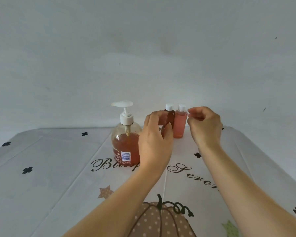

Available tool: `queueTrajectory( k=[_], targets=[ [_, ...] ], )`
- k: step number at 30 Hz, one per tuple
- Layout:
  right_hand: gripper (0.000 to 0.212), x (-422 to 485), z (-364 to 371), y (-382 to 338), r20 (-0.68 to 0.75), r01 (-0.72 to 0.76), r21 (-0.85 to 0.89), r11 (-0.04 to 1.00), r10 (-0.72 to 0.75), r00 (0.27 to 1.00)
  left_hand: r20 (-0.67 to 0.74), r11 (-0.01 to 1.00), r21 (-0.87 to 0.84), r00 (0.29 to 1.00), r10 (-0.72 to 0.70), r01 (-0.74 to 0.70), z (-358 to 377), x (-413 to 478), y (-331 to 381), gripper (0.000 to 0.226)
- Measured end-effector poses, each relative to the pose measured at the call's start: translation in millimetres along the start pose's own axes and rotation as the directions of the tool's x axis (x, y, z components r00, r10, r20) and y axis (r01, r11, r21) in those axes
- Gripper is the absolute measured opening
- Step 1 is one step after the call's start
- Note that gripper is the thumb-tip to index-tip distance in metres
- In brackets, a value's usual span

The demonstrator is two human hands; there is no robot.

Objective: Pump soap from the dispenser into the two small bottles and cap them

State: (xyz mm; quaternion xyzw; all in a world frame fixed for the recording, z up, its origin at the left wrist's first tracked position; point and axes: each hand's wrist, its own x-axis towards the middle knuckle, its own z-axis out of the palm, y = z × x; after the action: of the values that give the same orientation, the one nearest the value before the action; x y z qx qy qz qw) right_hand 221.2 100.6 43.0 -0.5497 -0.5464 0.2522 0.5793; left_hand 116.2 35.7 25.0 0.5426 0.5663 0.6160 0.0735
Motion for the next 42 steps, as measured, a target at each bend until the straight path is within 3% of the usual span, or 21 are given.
queueTrajectory(
  k=[2, 5, 8, 10, 14, 18, 22, 28, 42],
  targets=[
    [0.020, -12, 7, -5, 0.079, 0.020, 0.020, 1.000, -0.022, 0.997, -0.077, 0.998, -0.001, 0.995, 0.060, -0.060, -17, -2, 4, 0.012],
    [0.029, -30, 23, -10, 0.342, 0.007, -0.027, 1.000, 0.003, 0.940, -0.192, 0.984, -0.085, 0.972, 0.138, -0.156, -50, -7, 3, 0.008],
    [0.070, -49, 36, -14, 0.626, 0.004, -0.117, 0.993, 0.071, 0.777, -0.278, 0.989, -0.090, 0.956, 0.092, -0.121, -85, -5, -7, 0.007],
    [0.099, -62, 46, -18, 0.686, 0.027, -0.160, 0.987, 0.092, 0.722, -0.269, 0.997, -0.055, 0.961, -0.059, 0.046, -105, 2, -21, 0.014],
    [0.114, -79, 61, -24, 0.636, 0.102, -0.181, 0.978, 0.038, 0.771, 0.032, 0.918, 0.070, 0.919, -0.394, 0.391, -126, 15, -52, 0.052],
    [0.111, -89, 74, -24, 0.585, 0.153, -0.237, 0.959, 0.015, 0.811, 0.260, 0.895, 0.129, 0.856, -0.446, 0.427, -126, 16, -64, 0.066],
    [0.102, -88, 84, -20, 0.554, 0.168, -0.231, 0.958, -0.012, 0.832, 0.274, 0.900, 0.039, 0.862, -0.427, 0.433, -119, 25, -64, 0.047],
    [0.096, -63, 98, -27, 0.474, 0.137, -0.189, 0.972, -0.032, 0.880, 0.225, 0.908, 0.006, 0.885, -0.408, 0.418, -110, 48, -75, 0.064],
    [0.097, -38, 124, -11, 0.486, 0.077, -0.157, 0.984, 0.009, 0.874, 0.266, 0.922, 0.015, 0.887, -0.377, 0.387, -92, 65, -92, 0.057]
  ],
)
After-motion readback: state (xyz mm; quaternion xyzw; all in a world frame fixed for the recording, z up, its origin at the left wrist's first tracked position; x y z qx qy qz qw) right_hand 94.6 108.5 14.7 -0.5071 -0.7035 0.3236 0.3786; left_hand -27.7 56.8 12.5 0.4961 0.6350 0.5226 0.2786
